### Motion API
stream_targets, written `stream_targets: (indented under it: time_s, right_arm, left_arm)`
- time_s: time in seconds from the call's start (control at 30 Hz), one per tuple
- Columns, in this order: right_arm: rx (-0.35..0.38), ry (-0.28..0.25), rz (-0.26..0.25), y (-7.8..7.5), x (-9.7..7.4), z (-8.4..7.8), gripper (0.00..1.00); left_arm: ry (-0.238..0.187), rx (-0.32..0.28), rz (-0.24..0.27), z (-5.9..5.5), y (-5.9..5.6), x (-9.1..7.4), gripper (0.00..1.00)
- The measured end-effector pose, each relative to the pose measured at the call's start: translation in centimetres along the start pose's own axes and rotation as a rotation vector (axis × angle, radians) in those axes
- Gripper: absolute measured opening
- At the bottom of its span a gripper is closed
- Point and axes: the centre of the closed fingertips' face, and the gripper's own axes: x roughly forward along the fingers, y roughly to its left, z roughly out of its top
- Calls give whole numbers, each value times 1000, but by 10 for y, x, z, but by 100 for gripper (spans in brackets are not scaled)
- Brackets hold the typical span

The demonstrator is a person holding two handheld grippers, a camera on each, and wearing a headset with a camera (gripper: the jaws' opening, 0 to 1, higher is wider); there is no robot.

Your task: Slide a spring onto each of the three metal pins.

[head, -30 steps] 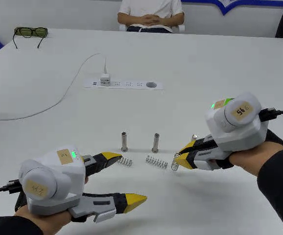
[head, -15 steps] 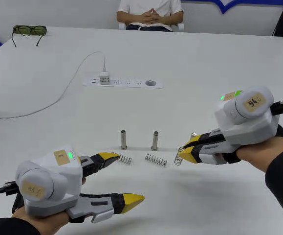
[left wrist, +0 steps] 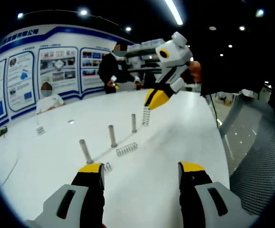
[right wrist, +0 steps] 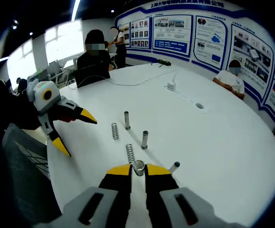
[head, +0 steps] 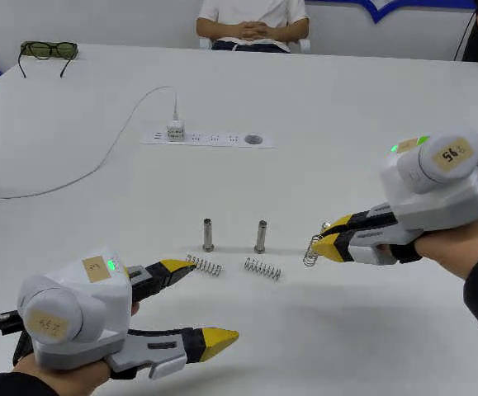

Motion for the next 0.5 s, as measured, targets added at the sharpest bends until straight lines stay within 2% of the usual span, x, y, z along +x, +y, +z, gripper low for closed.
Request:
stream_targets:
  time_s: [0.5]
  right_arm:
    - [9, -4, -37, -16, -15, 9, 11]
  left_arm:
    - [3, -19, 24, -6, 6, -7, 64]
